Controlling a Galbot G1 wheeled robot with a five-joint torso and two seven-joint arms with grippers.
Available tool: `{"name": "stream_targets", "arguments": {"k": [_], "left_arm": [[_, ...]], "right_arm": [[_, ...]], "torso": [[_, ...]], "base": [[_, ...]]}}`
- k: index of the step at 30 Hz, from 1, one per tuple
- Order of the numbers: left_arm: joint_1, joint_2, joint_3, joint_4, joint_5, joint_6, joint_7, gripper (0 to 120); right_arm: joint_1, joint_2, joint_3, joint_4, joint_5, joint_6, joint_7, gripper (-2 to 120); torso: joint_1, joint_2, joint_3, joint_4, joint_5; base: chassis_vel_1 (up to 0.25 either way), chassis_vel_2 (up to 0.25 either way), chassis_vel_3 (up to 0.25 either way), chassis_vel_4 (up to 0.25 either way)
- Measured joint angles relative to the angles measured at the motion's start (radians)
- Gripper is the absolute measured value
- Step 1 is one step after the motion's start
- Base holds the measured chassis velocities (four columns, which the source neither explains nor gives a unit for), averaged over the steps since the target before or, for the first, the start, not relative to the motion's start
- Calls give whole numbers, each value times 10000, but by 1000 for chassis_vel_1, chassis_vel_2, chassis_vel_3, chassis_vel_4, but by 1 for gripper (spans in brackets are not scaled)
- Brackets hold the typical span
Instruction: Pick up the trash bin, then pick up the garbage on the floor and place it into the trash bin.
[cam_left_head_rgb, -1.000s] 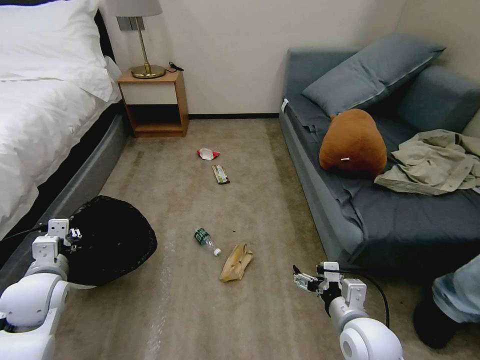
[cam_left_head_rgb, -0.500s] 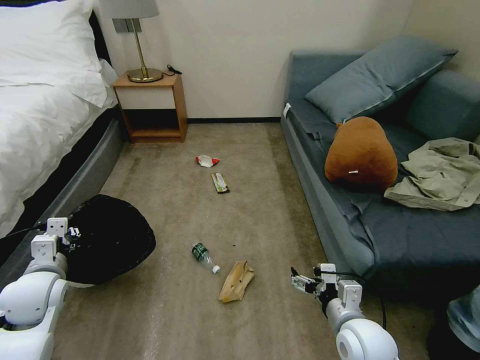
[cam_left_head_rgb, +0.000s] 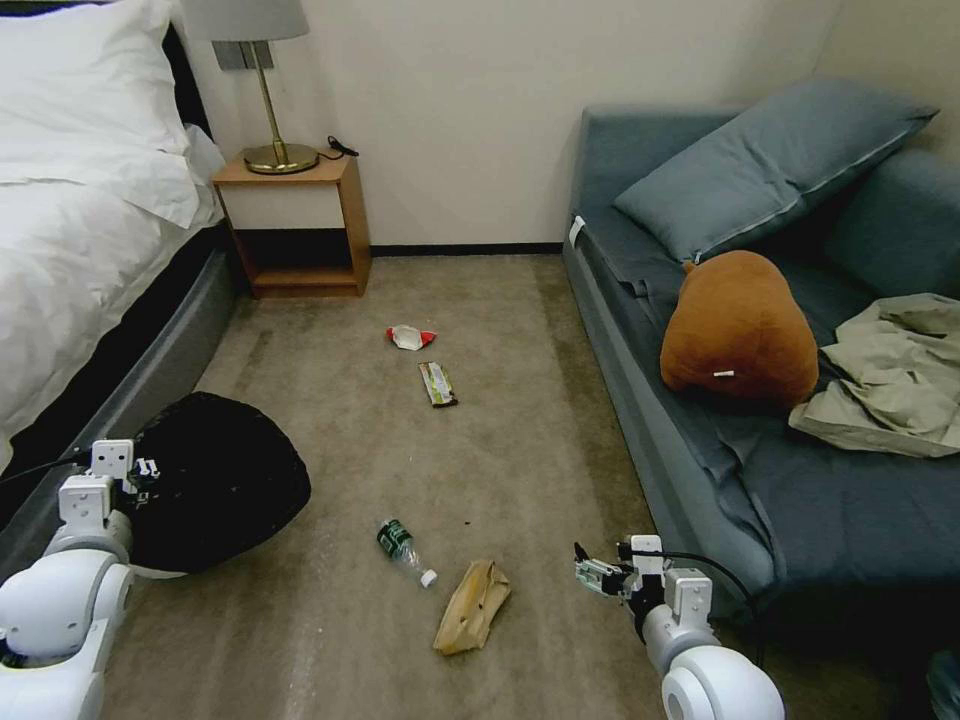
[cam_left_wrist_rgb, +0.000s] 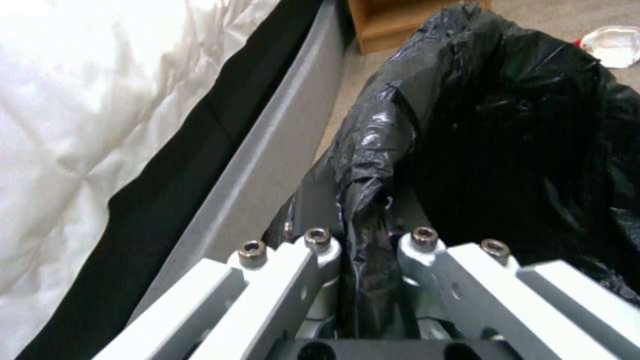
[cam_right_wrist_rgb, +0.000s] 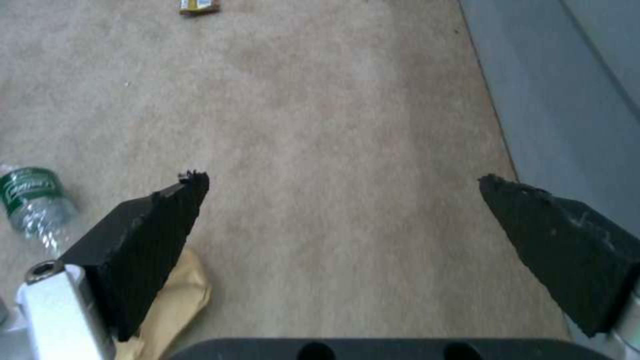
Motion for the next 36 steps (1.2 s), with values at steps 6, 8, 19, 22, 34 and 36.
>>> {"name": "stream_targets", "arguments": {"k": [6, 8, 19, 22, 34, 36], "left_arm": [[0, 4, -1, 51, -9, -55, 16, 5], [0, 6, 1, 74, -10, -78, 25, 5], [-146, 120, 114, 194, -27, -198, 77, 5], [-180, 207, 200, 192, -35, -205, 105, 5], [324, -12, -7, -331, 144, -238, 128, 5], [347, -80, -18, -373, 194, -228, 128, 5]], "right_arm": [[34, 5, -29, -40, -46, 0, -11, 100], [36, 7, -41, -53, -65, 0, -13, 100], [265, -139, -456, -218, -341, -24, -90, 100], [499, -408, -716, -228, -380, -474, -427, 100], [2139, -1220, -3541, -1909, -452, -1460, -1075, 100], [2312, -1238, -3781, -2082, -431, -1516, -1081, 100]], "torso": [[0, 0, 0, 1, 0], [0, -1, 0, 1, -1], [1, -1, 1, 0, 0], [1, 0, 0, 0, -1], [1, 0, 0, 3, 0], [1, 0, 1, 1, 1]], "base": [[-117, 126, 113, -121], [-135, 113, 111, -129], [-78, 80, 79, -73], [0, 0, 0, 0], [0, 0, 0, 0], [0, 0, 0, 0]]}}
